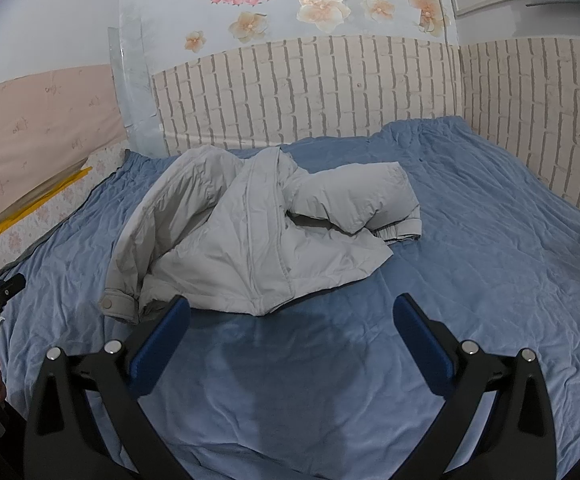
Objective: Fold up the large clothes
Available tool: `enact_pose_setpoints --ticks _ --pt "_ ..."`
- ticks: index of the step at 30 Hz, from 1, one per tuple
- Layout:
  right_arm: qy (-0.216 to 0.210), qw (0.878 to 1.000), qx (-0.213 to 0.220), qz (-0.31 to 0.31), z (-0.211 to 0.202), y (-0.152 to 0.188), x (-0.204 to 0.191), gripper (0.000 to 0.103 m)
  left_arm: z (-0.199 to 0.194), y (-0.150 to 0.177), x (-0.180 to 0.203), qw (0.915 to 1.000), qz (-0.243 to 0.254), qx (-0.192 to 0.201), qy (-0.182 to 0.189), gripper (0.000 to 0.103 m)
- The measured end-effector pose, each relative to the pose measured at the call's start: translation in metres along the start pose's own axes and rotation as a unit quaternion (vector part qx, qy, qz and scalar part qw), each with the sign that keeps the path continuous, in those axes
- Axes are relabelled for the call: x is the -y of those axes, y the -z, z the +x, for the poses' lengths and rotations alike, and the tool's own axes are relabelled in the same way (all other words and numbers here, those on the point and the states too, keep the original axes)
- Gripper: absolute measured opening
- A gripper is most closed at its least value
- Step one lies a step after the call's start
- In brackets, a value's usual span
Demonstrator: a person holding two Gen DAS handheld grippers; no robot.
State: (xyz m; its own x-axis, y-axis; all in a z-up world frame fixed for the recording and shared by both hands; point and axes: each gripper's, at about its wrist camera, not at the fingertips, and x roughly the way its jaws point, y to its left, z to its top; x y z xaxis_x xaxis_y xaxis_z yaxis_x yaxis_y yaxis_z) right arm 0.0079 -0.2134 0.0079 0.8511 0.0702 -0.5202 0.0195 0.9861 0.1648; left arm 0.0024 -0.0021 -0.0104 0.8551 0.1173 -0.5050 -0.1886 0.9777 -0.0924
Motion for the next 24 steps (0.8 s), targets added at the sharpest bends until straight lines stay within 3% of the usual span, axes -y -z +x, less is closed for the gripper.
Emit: enact_pose_setpoints --ticks 14,18,21,24 --pt "-0.001 1.000 0.000 0.004 0.001 0.001 0.001 0.101 0.007 0.005 0.015 0.9993 0.025 -0.021 0.021 0.100" --pt "0.013 1.000 -0.004 0.011 0.009 0.001 0.005 0.101 0.019 0.007 0.025 0.9986 0.039 -0.034 0.010 0.100" --pt "0.017 0.999 0.004 0.029 0.010 -0.015 0.013 0.101 0.028 -0.003 0.027 0.9985 0.027 -0.046 0.010 0.100" --pt "0.039 0.997 0.060 0.004 -0.004 -0.056 0.017 0.101 0.036 -0.033 0.032 0.9993 0.016 -0.034 0.007 0.100"
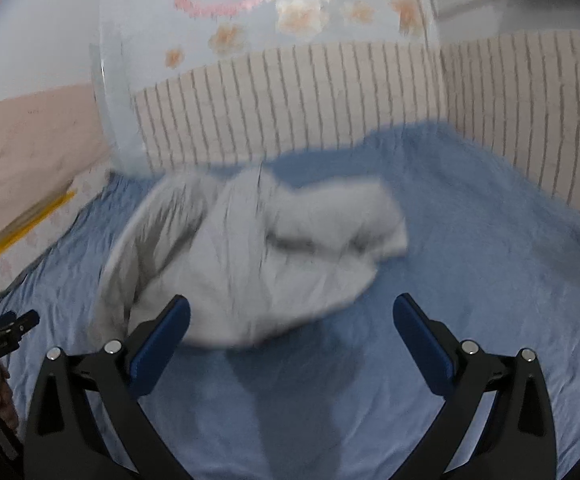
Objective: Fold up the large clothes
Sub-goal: 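Grasp the grey jacket front with the left gripper and lift it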
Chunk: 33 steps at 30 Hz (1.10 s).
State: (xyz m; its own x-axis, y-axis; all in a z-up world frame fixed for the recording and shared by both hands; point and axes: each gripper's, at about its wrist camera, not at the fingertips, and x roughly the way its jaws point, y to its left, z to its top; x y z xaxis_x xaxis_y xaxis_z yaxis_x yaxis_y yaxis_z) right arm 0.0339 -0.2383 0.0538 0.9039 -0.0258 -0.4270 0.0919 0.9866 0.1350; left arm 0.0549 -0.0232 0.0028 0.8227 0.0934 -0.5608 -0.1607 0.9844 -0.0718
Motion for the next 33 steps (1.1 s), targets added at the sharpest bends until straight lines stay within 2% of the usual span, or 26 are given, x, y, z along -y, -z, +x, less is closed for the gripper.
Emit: enact_pose_setpoints --ticks 3,6,8,10,12,15,16,17,19,21,24,25,26,27,28,29,30,33 --pt "0.014 0.999 0.025 -0.023 0.006 -0.042 0.004 0.101 0.009 -0.042 0.012 0.9993 0.020 0.024 -0.019 0.100" --pt "0.018 0.999 0.031 -0.032 0.027 -0.076 0.009 0.101 0.020 -0.068 0.023 0.9989 0.026 0.036 -0.015 0.100" --pt "0.027 0.999 0.025 -0.029 0.044 -0.085 0.013 0.101 0.035 -0.075 0.031 0.9992 0.026 0.029 -0.007 0.100" --pt "0.032 0.999 0.025 -0.014 0.061 -0.078 0.020 0.101 0.052 -0.066 0.039 0.9993 0.033 0.020 0.000 0.100" --pt "0.034 0.999 0.023 0.010 0.074 -0.054 0.030 0.101 0.069 -0.049 0.044 0.9991 0.039 0.013 0.000 0.100" --pt "0.042 0.996 -0.076 0.024 0.107 -0.019 0.039 0.101 0.107 -0.016 0.050 0.9978 0.056 -0.033 -0.010 0.100" --pt "0.028 0.993 -0.107 0.041 0.117 -0.015 0.041 0.101 0.119 -0.009 0.052 0.9970 0.060 -0.048 -0.010 0.100" --pt "0.010 0.991 -0.118 0.060 0.122 -0.016 0.043 0.101 0.133 -0.004 0.055 0.9958 0.070 -0.058 -0.012 0.100" --pt "-0.003 0.992 -0.105 0.069 0.123 -0.021 0.041 0.101 0.154 0.000 0.061 0.9920 0.098 -0.070 -0.040 0.100" --pt "0.009 0.995 -0.094 0.040 0.125 -0.024 0.034 0.101 0.170 0.003 0.061 0.9888 0.114 -0.076 -0.059 0.100" --pt "0.031 0.994 -0.100 0.008 0.132 -0.015 0.027 0.101 0.185 0.003 0.050 0.9882 0.098 -0.094 -0.072 0.098" --pt "0.036 0.994 -0.108 0.006 0.136 -0.012 0.027 0.101 0.188 0.002 0.044 0.9890 0.082 -0.101 -0.070 0.093" --pt "0.040 0.993 -0.115 0.010 0.141 -0.009 0.030 0.101 0.193 -0.001 0.034 0.9898 0.063 -0.111 -0.063 0.073" --pt "0.042 0.992 -0.120 0.014 0.146 -0.008 0.033 0.101 0.198 -0.003 0.029 0.9895 0.055 -0.120 -0.059 0.047" --pt "0.047 0.990 -0.128 0.019 0.155 -0.004 0.039 0.101 0.203 -0.006 0.021 0.9886 0.049 -0.131 -0.056 0.037" --pt "0.051 0.989 -0.135 0.022 0.163 -0.001 0.041 0.101 0.204 -0.008 0.016 0.9883 0.050 -0.133 -0.056 0.022" --pt "0.059 0.988 -0.143 0.025 0.171 0.003 0.046 0.101 0.204 -0.011 0.013 0.9880 0.055 -0.130 -0.062 0.016" --pt "0.080 0.985 -0.152 0.030 0.187 0.011 0.057 0.101 0.205 -0.024 -0.005 0.9877 0.046 -0.127 -0.079 0.010"
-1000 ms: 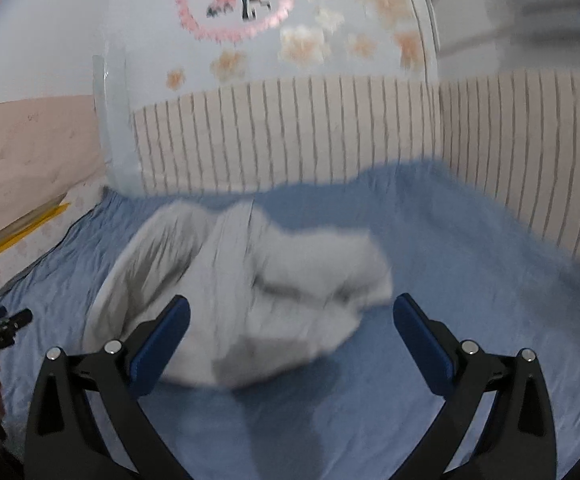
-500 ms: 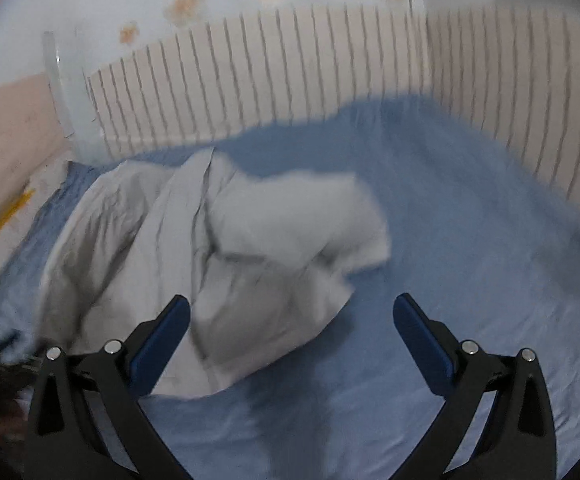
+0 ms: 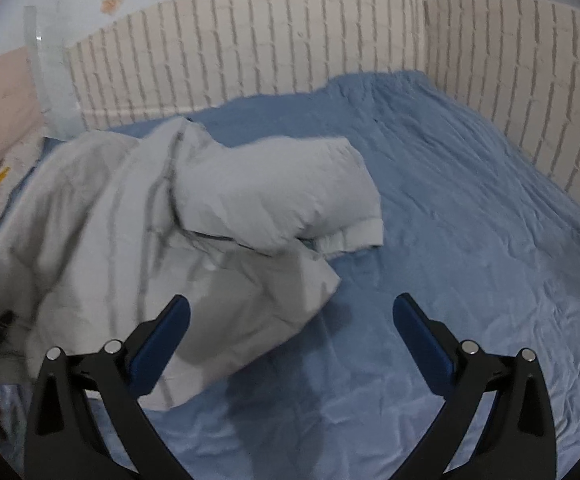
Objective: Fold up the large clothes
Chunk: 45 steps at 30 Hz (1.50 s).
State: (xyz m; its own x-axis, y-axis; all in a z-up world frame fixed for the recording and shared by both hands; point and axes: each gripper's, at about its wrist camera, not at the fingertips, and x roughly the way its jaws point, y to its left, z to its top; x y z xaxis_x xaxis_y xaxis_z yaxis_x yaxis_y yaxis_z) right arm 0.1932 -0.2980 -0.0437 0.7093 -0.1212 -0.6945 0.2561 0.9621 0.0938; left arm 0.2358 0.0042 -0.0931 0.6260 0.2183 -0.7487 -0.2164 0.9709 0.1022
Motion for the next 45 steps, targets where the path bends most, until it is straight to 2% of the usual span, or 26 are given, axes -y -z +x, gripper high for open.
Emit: enact_pose_setpoints --ticks 3,5,7,10,11,13,14,15,16,17,18,21,23,26,29,33,35,37,40,41,42,43,45 --pt "0.019 1.000 -0.005 0.008 0.015 0.001 0.010 0.101 0.001 -0.017 -0.036 0.9987 -0.041 0.012 -0.027 0.009" --pt "0.029 1.000 -0.007 0.007 0.020 0.000 0.016 0.101 0.001 -0.030 -0.078 0.9951 -0.086 0.022 -0.044 0.009" --pt "0.041 0.999 -0.006 0.006 0.023 -0.002 0.022 0.101 0.000 -0.040 -0.134 0.9856 -0.156 0.031 -0.058 0.009" --pt "0.058 0.998 -0.002 -0.002 0.030 -0.008 0.031 0.101 -0.003 -0.042 -0.185 0.9725 -0.212 0.038 -0.090 0.009" --pt "0.063 0.998 -0.002 -0.008 0.034 -0.010 0.034 0.101 -0.002 -0.041 -0.201 0.9687 -0.224 0.035 -0.100 0.011" --pt "0.072 0.997 -0.002 -0.029 0.043 -0.013 0.040 0.101 0.001 -0.038 -0.210 0.9672 -0.231 0.028 -0.102 0.022" --pt "0.073 0.997 0.000 -0.040 0.048 -0.014 0.044 0.101 0.002 -0.037 -0.210 0.9669 -0.232 0.022 -0.103 0.033" --pt "0.072 0.996 0.003 -0.049 0.051 -0.013 0.046 0.101 0.002 -0.036 -0.206 0.9675 -0.226 0.017 -0.112 0.054" --pt "0.070 0.996 0.006 -0.062 0.056 -0.013 0.051 0.101 -0.003 -0.035 -0.200 0.9672 -0.221 0.025 -0.122 0.066" --pt "0.068 0.995 0.009 -0.069 0.062 -0.013 0.057 0.101 -0.011 -0.033 -0.194 0.9666 -0.220 0.039 -0.125 0.086" --pt "0.068 0.995 0.011 -0.071 0.064 -0.012 0.058 0.101 -0.021 -0.031 -0.189 0.9670 -0.216 0.056 -0.123 0.098" --pt "0.068 0.996 0.005 -0.054 0.080 -0.011 0.072 0.101 -0.045 -0.033 -0.146 0.9736 -0.182 0.095 -0.100 0.100" --pt "0.058 0.998 -0.004 -0.034 0.094 -0.011 0.078 0.101 -0.055 -0.027 -0.110 0.9823 -0.140 0.107 -0.064 0.100" --pt "0.051 0.998 -0.010 -0.028 0.116 -0.009 0.079 0.101 -0.048 -0.022 -0.048 0.9938 -0.071 0.084 -0.012 0.100" --pt "0.053 0.998 -0.029 -0.023 0.142 -0.008 0.082 0.101 -0.026 0.000 -0.004 0.9979 -0.044 0.039 0.028 0.100" --pt "0.044 0.998 -0.033 0.043 0.173 -0.020 0.103 0.101 0.010 0.026 0.003 0.9946 -0.079 -0.006 0.068 0.100" --pt "0.020 0.996 -0.029 0.082 0.185 -0.024 0.114 0.101 0.030 0.032 0.016 0.9939 -0.079 -0.010 0.076 0.100" --pt "-0.011 0.994 -0.023 0.108 0.200 -0.026 0.119 0.101 0.038 0.037 0.023 0.9960 -0.059 -0.003 0.067 0.100" --pt "-0.023 0.995 -0.029 0.090 0.221 -0.025 0.113 0.101 0.045 0.040 0.008 0.9937 -0.086 0.001 0.072 0.100" --pt "-0.030 0.996 -0.031 0.079 0.227 -0.025 0.110 0.094 0.052 0.042 0.007 0.9909 -0.106 -0.005 0.082 0.100" --pt "-0.044 0.996 -0.037 0.069 0.233 -0.025 0.107 0.075 0.059 0.041 0.008 0.9893 -0.116 -0.010 0.088 0.100" --pt "-0.060 0.995 -0.041 0.064 0.237 -0.026 0.105 0.063 0.062 0.043 0.008 0.9886 -0.119 -0.013 0.091 0.100" --pt "-0.066 0.996 -0.035 0.058 0.237 -0.029 0.101 0.039 0.066 0.045 0.013 0.9903 -0.110 -0.014 0.084 0.100"
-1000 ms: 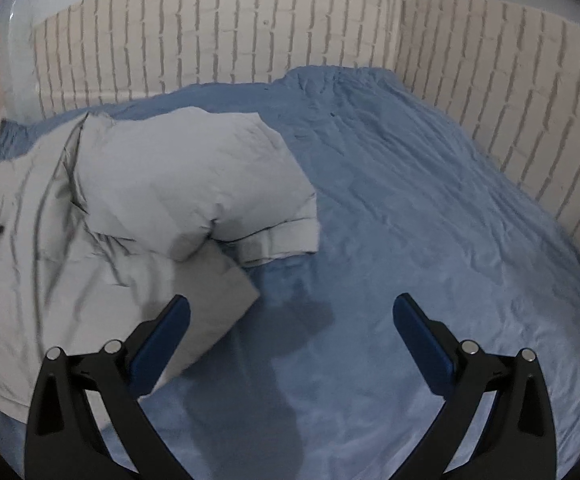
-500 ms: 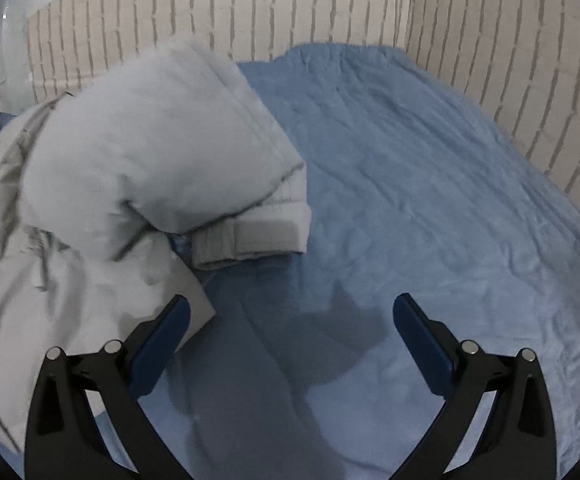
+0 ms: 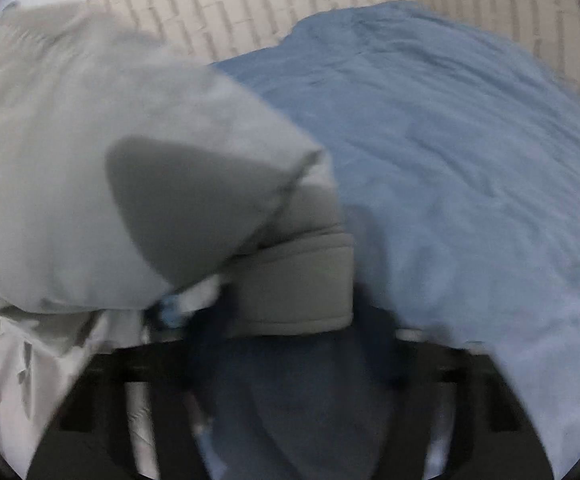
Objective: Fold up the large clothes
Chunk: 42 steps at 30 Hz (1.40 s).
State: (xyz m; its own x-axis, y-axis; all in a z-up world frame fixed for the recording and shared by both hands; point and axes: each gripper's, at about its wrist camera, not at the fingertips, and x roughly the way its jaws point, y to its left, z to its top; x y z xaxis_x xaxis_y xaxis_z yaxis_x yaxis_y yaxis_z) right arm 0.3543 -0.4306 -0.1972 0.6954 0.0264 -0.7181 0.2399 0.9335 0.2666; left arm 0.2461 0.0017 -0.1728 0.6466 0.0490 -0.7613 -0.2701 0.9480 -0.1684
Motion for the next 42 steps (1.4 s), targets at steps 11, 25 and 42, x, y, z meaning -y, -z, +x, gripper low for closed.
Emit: enact_pose_setpoints --ticks 11,25,42 --pt "0.112 0.991 0.077 -0.018 -0.134 -0.034 0.010 0.013 -0.021 0.003 -0.002 0.9995 0.017 0.011 -0.025 0.100" --pt "0.113 0.986 0.098 0.076 -0.238 0.033 0.030 0.096 -0.055 0.014 0.010 0.9988 0.049 0.001 -0.008 0.100" --pt "-0.049 0.996 -0.080 -0.014 -0.018 0.073 -0.077 0.052 0.000 0.029 0.026 0.9985 0.043 -0.031 -0.018 0.100"
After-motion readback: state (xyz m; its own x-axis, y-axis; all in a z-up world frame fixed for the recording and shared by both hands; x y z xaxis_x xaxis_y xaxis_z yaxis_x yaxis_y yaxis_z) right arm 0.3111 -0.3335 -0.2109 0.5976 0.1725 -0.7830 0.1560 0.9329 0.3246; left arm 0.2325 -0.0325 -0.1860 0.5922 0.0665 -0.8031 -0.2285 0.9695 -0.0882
